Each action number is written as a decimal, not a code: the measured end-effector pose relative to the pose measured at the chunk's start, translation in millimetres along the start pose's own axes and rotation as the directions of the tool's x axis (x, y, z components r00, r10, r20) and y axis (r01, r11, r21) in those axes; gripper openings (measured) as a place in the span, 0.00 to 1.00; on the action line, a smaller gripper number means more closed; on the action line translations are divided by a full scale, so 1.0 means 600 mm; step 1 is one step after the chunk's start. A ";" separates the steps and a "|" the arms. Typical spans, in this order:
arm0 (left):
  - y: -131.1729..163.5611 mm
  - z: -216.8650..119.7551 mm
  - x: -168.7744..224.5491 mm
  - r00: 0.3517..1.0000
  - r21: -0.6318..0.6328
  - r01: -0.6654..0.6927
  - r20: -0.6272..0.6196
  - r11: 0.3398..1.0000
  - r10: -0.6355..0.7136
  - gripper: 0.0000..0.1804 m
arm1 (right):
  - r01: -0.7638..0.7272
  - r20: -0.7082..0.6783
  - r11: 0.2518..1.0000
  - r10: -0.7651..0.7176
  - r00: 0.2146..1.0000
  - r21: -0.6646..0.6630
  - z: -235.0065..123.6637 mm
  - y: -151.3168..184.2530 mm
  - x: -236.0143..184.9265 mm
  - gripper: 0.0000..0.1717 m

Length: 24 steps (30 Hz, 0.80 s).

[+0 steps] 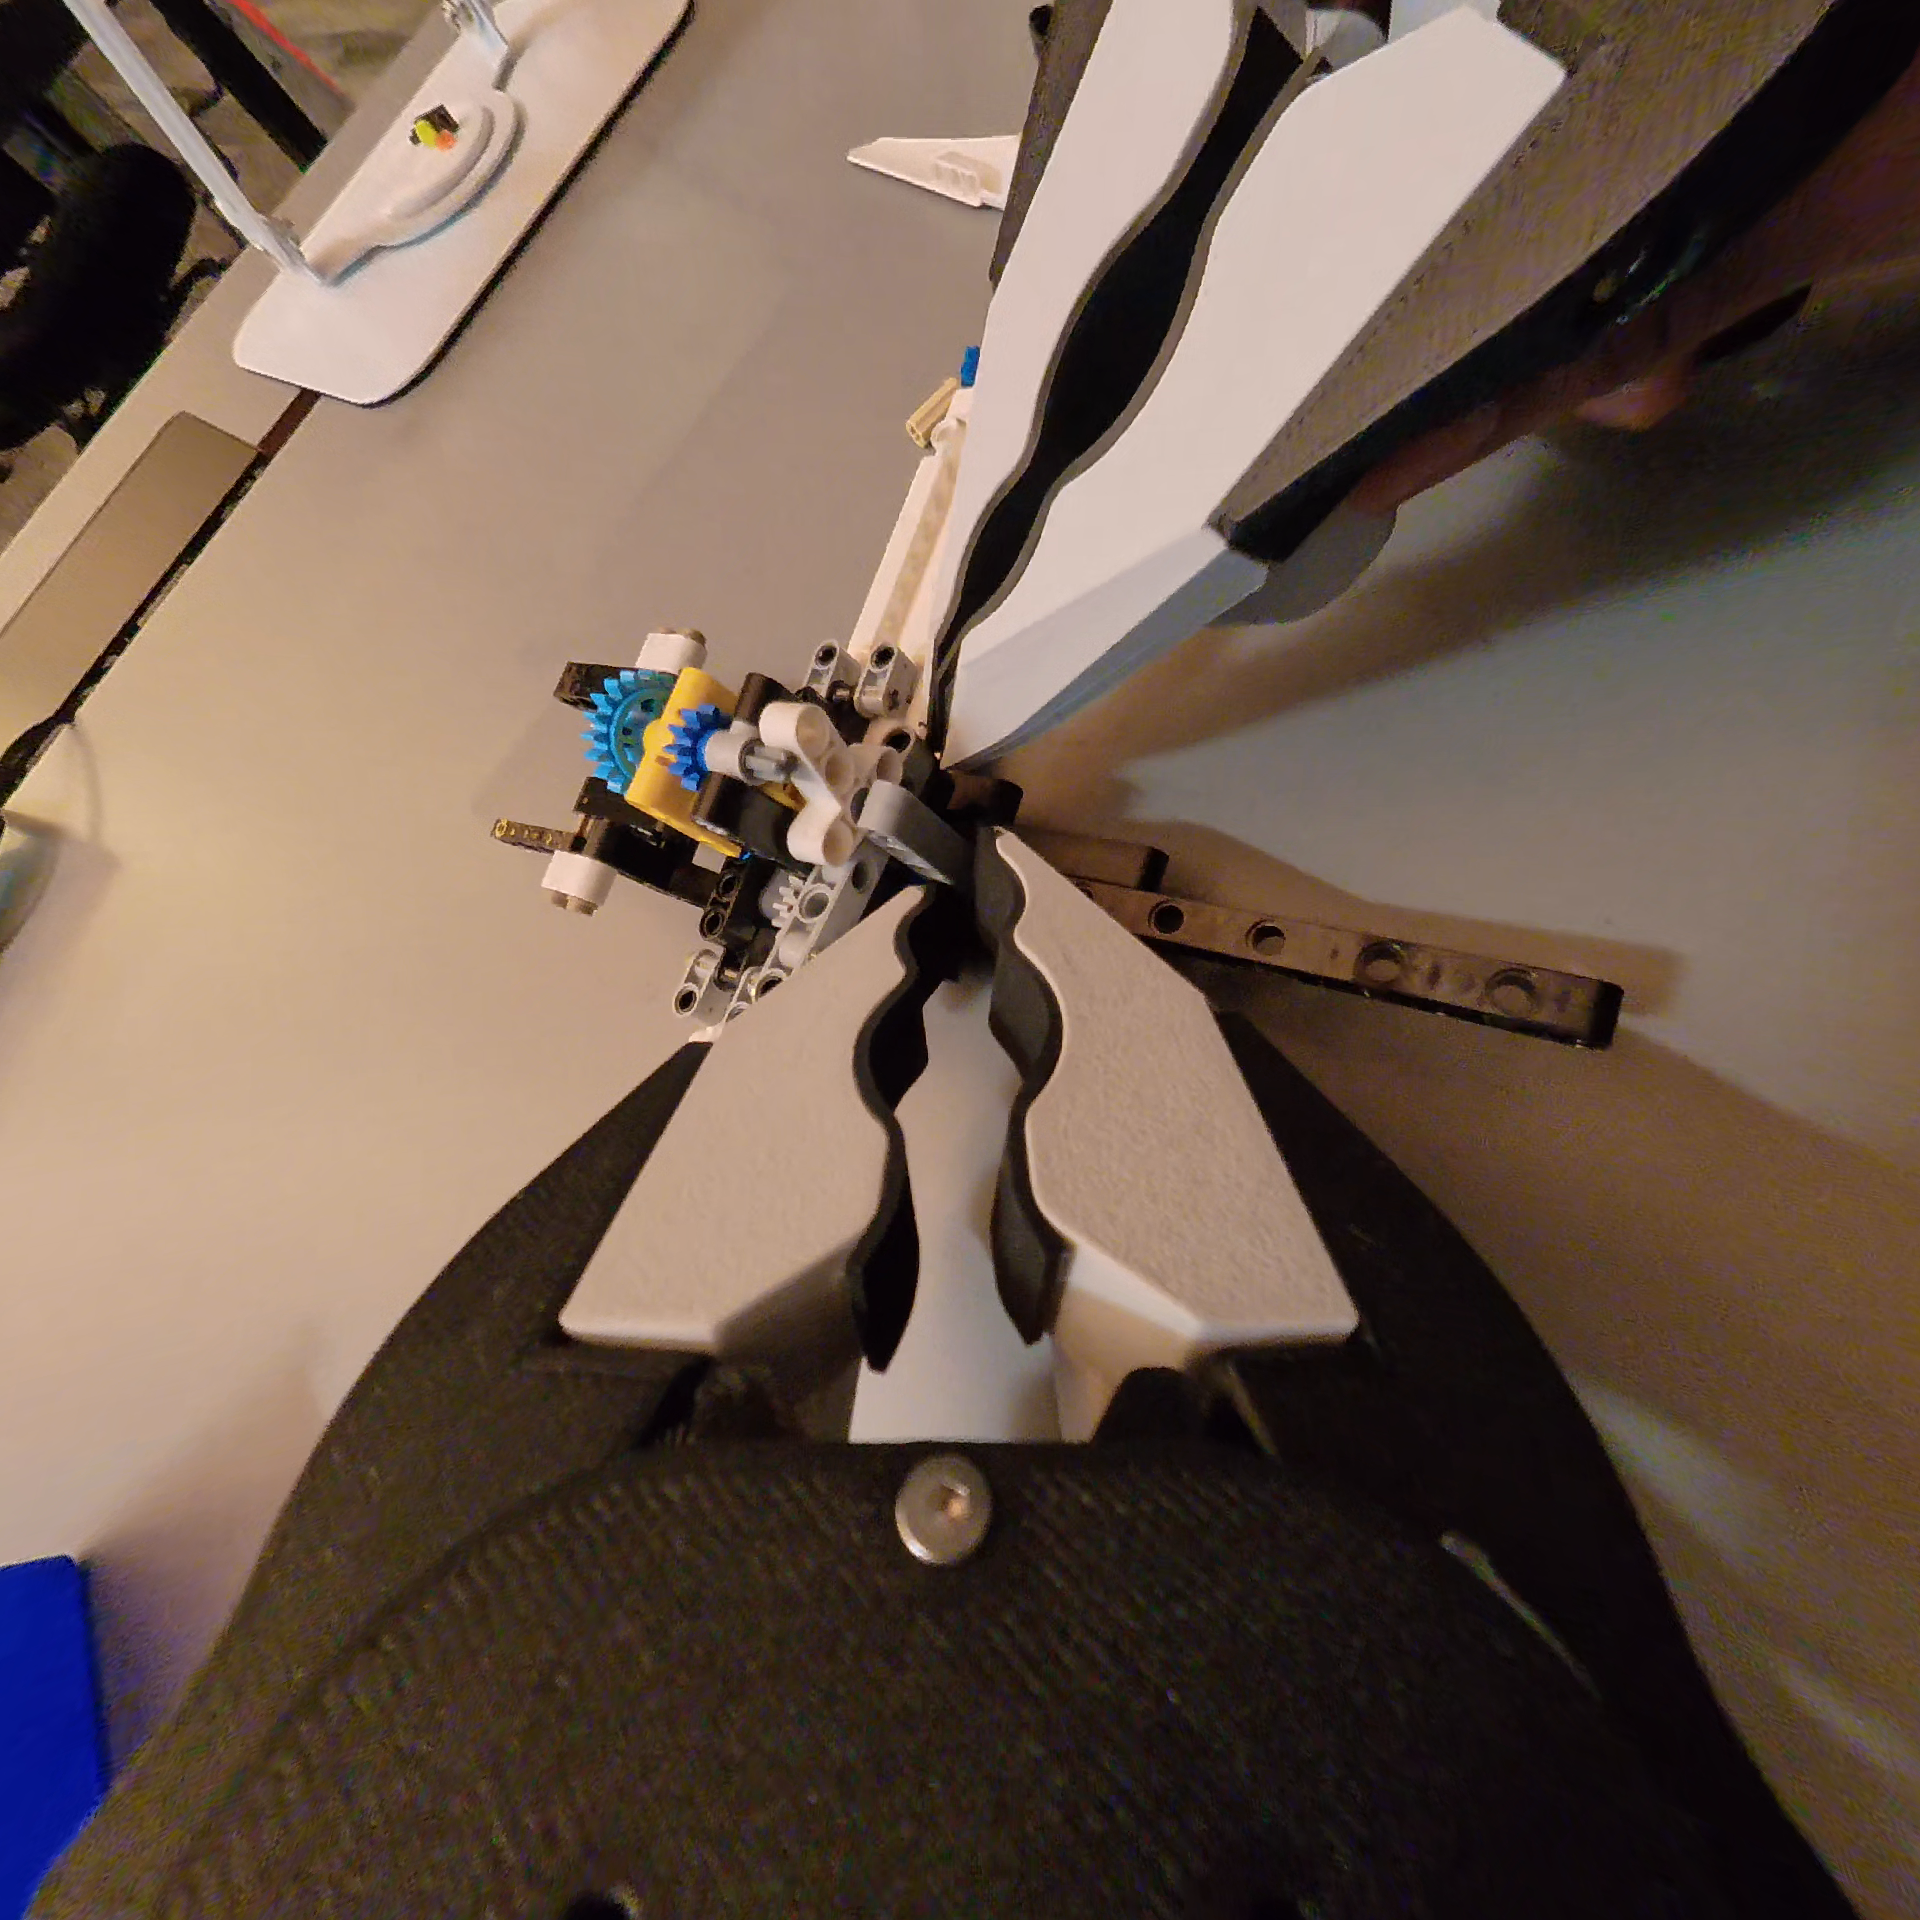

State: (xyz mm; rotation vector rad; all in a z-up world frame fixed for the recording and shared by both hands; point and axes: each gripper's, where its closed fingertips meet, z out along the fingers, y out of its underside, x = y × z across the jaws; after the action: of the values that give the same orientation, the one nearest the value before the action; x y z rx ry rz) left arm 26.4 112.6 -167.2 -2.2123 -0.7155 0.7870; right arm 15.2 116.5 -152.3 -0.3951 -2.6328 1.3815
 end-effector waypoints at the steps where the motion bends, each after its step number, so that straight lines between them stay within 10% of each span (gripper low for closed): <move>1: 0.000 0.000 0.000 1.000 0.000 -0.001 0.003 1.000 0.001 0.03 | -0.004 0.010 1.000 0.004 1.000 0.006 0.000 0.000 0.000 0.00; 6: 0.001 0.002 -0.001 0.999 -0.028 0.035 0.029 0.999 -0.034 0.04 | -0.079 0.017 0.997 0.078 0.997 0.022 0.004 0.004 0.008 0.00; 16: -0.050 -0.095 0.010 0.892 0.184 0.399 -0.307 0.898 -0.333 0.05 | -0.093 -0.028 0.992 0.096 0.995 0.080 -0.015 -0.008 0.007 0.06; 24: -0.009 -0.057 -0.016 0.868 0.062 0.474 -0.202 0.878 -0.454 0.25 | -0.134 0.069 0.980 0.125 0.990 0.144 -0.033 -0.023 -0.028 0.12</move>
State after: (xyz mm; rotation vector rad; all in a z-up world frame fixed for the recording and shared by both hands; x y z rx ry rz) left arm 42.4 95.7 -140.0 -1.8676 -1.0341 0.3627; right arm 34.1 119.6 -129.7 -0.5224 -2.5686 1.6411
